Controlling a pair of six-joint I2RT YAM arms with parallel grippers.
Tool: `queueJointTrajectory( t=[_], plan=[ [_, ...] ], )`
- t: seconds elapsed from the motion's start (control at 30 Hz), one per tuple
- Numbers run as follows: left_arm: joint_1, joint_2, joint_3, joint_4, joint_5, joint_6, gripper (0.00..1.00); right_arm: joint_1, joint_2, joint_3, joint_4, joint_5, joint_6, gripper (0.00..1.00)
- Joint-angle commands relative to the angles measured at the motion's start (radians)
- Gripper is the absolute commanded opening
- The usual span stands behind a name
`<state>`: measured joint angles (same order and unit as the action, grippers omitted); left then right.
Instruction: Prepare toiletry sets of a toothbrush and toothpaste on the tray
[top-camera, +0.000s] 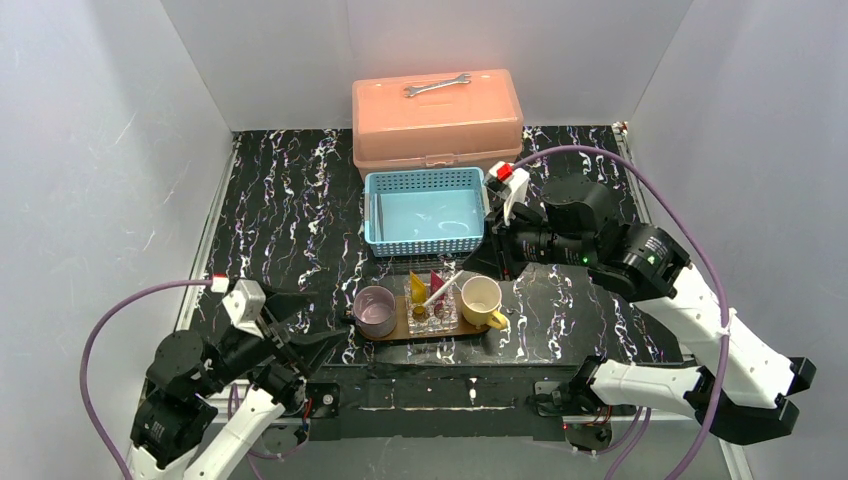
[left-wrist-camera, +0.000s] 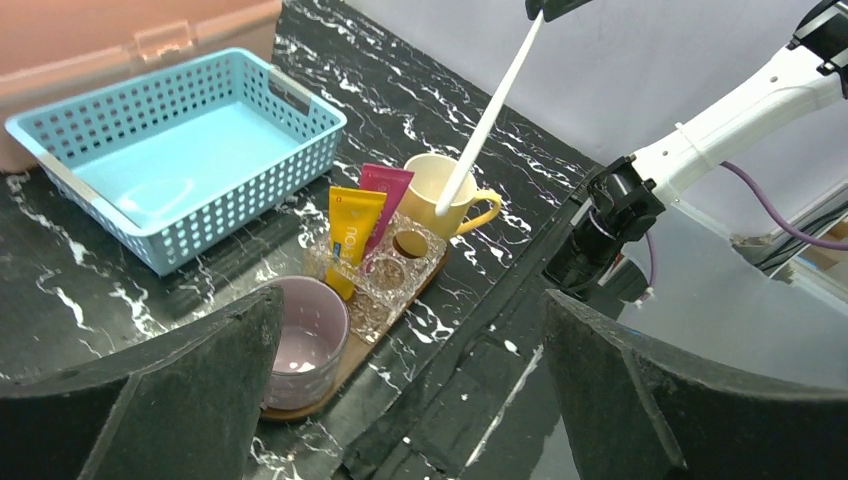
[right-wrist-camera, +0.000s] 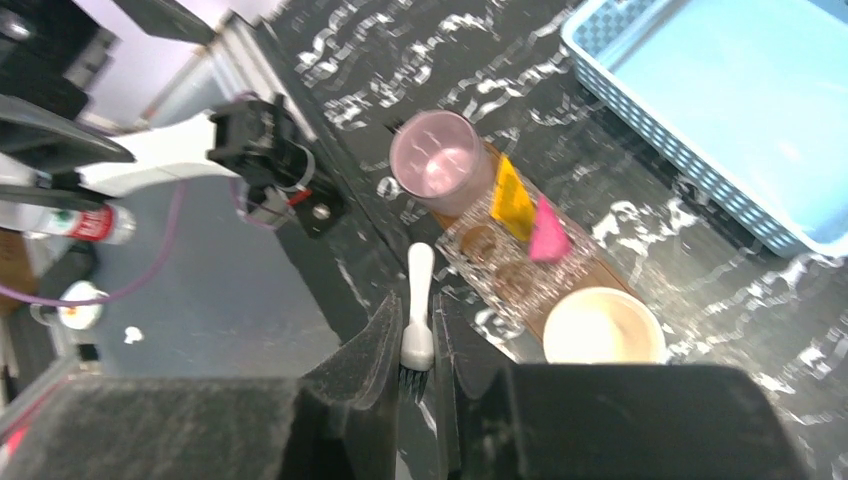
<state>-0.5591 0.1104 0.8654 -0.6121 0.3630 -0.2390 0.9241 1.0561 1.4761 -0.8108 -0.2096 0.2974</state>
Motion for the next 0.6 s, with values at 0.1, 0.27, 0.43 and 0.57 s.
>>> queueJointTrajectory(
  t=[0.1, 0.27, 0.43, 0.57],
  plan=[
    [0.002, 0.033, -0.01, -0.05, -0.023, -0.121, 0.98, 0.013, 0.044, 0.094, -0.214, 0.159, -0.152, 0.01],
    [0.002, 0.063, -0.033, -0.085, -0.021, -0.152, 0.98, 0.094, 0.068, 0.12, -0.232, 0.255, -0.148, 0.01],
    [0.002, 0.115, -0.048, -0.12, -0.023, -0.183, 0.98, 0.343, 0.118, 0.164, -0.26, 0.513, -0.078, 0.01],
    [0.002, 0.15, -0.067, -0.127, -0.027, -0.196, 0.98, 0.515, 0.165, 0.204, -0.285, 0.703, -0.032, 0.01]
  ],
)
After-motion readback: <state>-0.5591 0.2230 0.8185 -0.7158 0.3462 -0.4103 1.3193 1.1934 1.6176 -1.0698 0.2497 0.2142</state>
